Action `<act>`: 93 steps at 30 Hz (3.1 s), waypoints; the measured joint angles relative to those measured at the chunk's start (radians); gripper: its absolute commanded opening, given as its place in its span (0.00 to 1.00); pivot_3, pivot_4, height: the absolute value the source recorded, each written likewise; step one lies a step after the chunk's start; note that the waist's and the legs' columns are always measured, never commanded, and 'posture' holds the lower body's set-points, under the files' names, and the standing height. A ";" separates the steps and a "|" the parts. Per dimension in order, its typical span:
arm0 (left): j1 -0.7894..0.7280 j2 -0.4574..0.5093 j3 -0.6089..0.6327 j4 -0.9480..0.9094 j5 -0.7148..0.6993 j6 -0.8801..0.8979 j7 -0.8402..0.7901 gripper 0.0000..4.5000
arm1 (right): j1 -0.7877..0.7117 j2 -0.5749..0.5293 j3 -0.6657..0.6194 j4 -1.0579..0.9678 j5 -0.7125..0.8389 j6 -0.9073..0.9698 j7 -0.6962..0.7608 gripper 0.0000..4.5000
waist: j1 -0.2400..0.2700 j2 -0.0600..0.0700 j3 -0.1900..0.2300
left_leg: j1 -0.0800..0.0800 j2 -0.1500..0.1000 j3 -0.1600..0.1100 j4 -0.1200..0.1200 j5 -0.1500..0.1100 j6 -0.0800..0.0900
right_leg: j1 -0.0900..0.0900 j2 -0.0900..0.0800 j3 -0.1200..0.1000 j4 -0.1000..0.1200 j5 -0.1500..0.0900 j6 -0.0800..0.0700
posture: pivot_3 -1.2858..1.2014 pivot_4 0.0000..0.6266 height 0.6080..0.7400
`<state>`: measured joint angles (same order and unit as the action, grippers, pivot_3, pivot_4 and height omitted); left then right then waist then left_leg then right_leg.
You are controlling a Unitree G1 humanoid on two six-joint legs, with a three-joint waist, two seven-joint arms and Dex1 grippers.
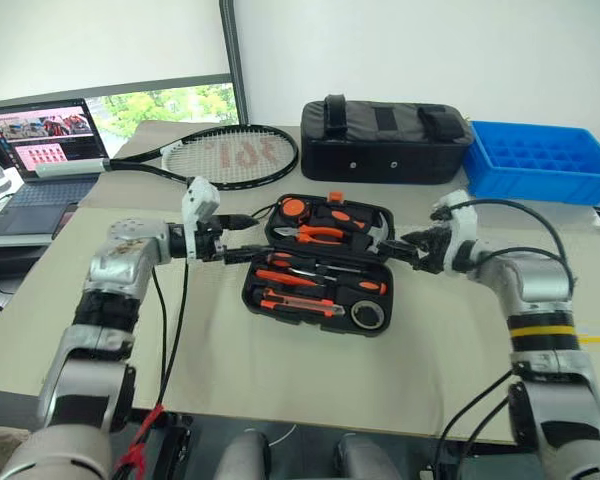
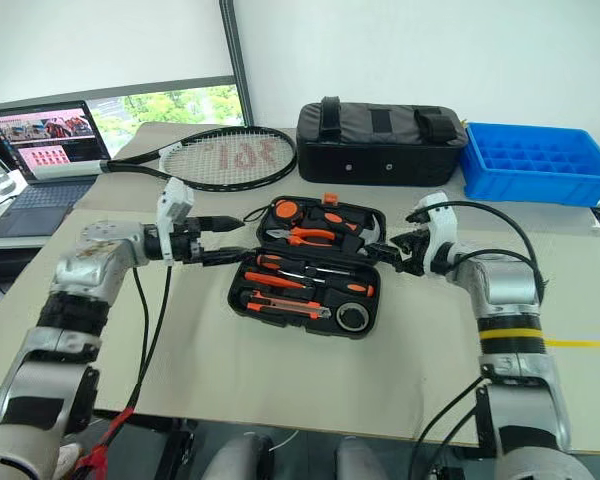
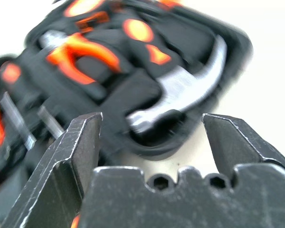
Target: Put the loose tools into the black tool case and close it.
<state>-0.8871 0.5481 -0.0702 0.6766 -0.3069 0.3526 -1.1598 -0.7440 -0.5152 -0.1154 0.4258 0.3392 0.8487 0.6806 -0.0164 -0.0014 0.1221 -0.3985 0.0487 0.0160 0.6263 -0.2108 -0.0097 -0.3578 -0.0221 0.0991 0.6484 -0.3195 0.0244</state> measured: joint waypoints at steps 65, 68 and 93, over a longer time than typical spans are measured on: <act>-0.171 -0.174 0.255 0.463 0.107 0.070 0.177 0.01 | 0.015 0.074 -0.130 0.035 0.071 -0.093 -0.030 0.00 | -0.005 0.001 0.000 | -0.008 -0.002 -0.003 -0.002 0.005 0.000 | -0.011 -0.001 -0.004 0.014 0.000 0.001 | 0.52 0.24 0.76; -0.157 -0.170 0.259 0.414 0.099 0.072 0.158 0.01 | 0.015 0.073 -0.132 0.023 0.074 -0.112 -0.030 0.00 | -0.006 0.001 0.000 | -0.009 -0.002 -0.004 -0.003 0.005 0.000 | -0.011 0.000 -0.004 0.014 0.000 0.001 | 0.52 0.24 0.76; -0.087 -0.146 0.241 0.318 0.076 0.111 0.122 0.01 | 0.074 0.088 -0.128 -0.051 0.078 -0.163 -0.003 0.00 | -0.004 0.001 0.000 | -0.009 -0.002 -0.004 -0.004 0.005 0.000 | -0.012 0.000 -0.004 0.014 0.000 0.000 | 0.52 0.24 0.76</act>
<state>-0.9741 0.4023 0.1711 0.9947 -0.2311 0.4633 -1.0379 -0.6704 -0.4275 -0.2438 0.3746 0.4171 0.6853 0.6774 -0.0208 -0.0002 0.1219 -0.4073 0.0469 0.0120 0.6227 -0.2060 -0.0093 -0.3695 -0.0226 0.0955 0.6623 -0.3194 0.0249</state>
